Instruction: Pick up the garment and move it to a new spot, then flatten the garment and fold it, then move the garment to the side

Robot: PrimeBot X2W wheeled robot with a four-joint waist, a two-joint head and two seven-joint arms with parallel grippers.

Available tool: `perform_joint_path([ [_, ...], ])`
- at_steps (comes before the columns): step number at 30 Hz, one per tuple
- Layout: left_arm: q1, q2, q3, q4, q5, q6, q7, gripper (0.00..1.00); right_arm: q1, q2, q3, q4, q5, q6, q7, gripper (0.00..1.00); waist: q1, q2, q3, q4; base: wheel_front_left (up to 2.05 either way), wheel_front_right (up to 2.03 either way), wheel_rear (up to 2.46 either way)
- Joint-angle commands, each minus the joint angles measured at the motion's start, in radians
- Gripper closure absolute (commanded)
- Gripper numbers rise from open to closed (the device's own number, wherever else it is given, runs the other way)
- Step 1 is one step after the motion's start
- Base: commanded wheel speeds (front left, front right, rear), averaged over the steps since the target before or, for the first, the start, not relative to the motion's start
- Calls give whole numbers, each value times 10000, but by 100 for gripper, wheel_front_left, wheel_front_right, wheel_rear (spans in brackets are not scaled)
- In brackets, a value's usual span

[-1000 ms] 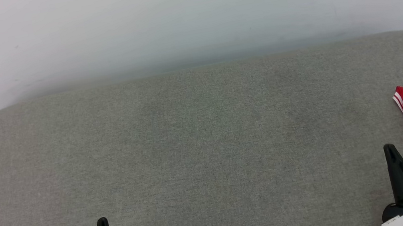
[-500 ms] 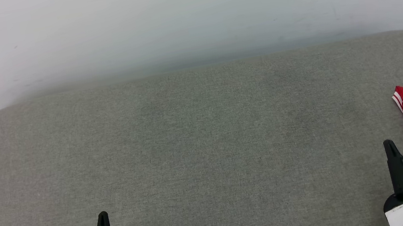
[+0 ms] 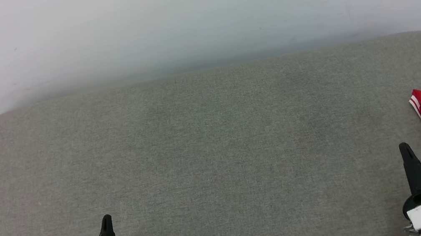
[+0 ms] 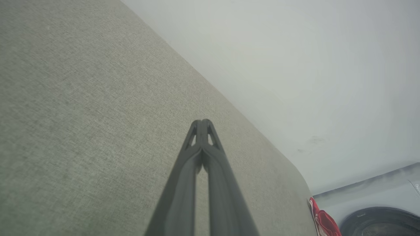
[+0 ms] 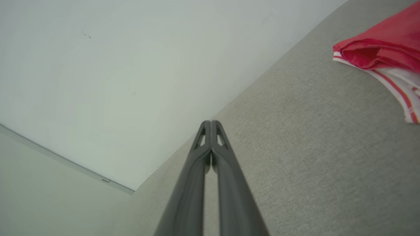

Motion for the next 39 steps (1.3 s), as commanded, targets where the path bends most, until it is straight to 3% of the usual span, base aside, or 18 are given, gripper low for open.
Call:
perform_joint_path([
  [1, -283, 68, 45, -44, -342, -72, 69, 100, -282, -91, -8, -44, 346, 0, 68, 100, 0, 0, 1, -2, 0, 0, 0],
  [39, -1120, 87, 394, 687, -4380, -580, 1071, 100, -960, -77, -149, 710, 4339, -1, 1073, 100, 0, 0, 24, -51, 0, 0, 0],
])
